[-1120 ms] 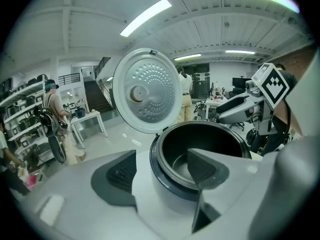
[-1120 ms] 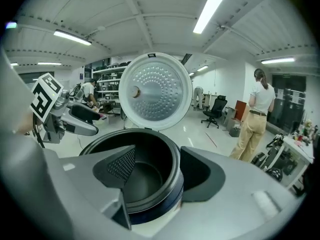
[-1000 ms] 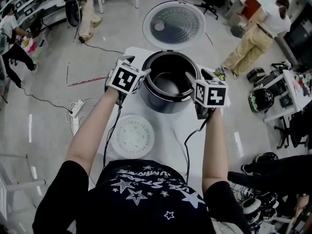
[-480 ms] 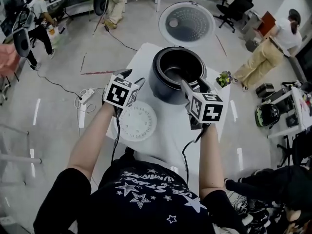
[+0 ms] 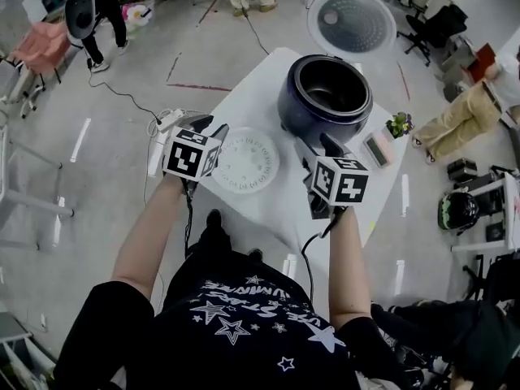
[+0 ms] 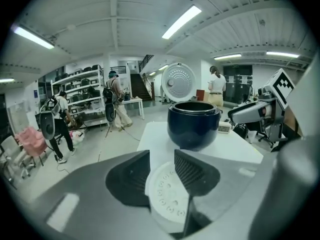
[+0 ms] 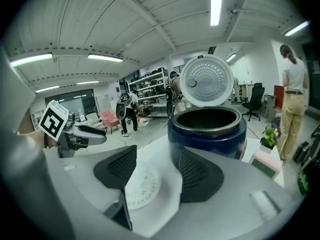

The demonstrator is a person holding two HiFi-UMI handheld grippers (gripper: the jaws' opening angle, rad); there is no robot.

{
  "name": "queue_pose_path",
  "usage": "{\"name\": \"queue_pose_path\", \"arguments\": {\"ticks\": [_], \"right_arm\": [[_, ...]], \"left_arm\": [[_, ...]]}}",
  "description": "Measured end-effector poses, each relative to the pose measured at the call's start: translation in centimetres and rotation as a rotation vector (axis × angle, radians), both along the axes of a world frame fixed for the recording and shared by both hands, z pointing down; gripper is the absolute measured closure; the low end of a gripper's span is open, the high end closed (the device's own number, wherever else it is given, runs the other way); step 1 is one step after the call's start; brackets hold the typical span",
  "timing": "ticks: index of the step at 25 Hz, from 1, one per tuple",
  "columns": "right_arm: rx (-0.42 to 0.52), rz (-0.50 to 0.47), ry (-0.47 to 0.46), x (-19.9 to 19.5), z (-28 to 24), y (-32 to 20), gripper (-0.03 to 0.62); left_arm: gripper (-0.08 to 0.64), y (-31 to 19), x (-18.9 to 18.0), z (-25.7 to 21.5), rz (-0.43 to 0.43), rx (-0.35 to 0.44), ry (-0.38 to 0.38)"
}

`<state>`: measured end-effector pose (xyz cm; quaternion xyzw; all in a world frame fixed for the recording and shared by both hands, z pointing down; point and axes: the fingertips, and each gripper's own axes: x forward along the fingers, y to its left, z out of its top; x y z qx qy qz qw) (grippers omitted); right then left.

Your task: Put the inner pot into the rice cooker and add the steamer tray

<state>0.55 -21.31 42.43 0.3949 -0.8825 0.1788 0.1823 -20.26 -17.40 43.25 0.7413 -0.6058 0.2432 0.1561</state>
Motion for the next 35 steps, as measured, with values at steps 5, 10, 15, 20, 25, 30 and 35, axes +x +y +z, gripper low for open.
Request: {"name": "queue_pose_path", "arguments": {"ticks": [5, 10, 15, 20, 25, 30, 35], "right_arm": [[-0.089, -0.045, 0.017, -1.6, 3.5, 2.3, 0.301], [-0.175, -0.034, 0.034, -2.9, 6.9, 3.5, 0.299], [-0.247, 0.016, 0.086, -3.8, 11.0, 3.9, 0.301], [-0.321, 0.080, 0.132, -5.3, 14.5, 4.8, 0.307], [-0.408, 0.157, 0.174, -4.9, 17.3, 4.6, 0.334], [-0.478, 0.254, 0.215, -4.8, 19.9, 4.3, 0.360], [-0.505, 0.346, 0.244, -4.6, 21.2, 4.6, 0.448]], "left_arm": [[0.428, 3.4, -1.8, 2.0, -0.065, -0.044, 0.021], [0.484, 4.5, -3.9, 4.0, -0.091, -0.086, 0.038], [0.523, 4.2, -5.7, 6.9, -0.090, -0.130, 0.056], [0.554, 3.6, -7.7, 9.6, -0.039, -0.189, 0.063], [0.554, 1.0, -8.6, 11.4, 0.029, -0.244, 0.086], [0.554, -1.5, -9.2, 14.0, 0.130, -0.298, 0.099], [0.554, -2.4, -8.9, 16.0, 0.229, -0.334, 0.123]]}}
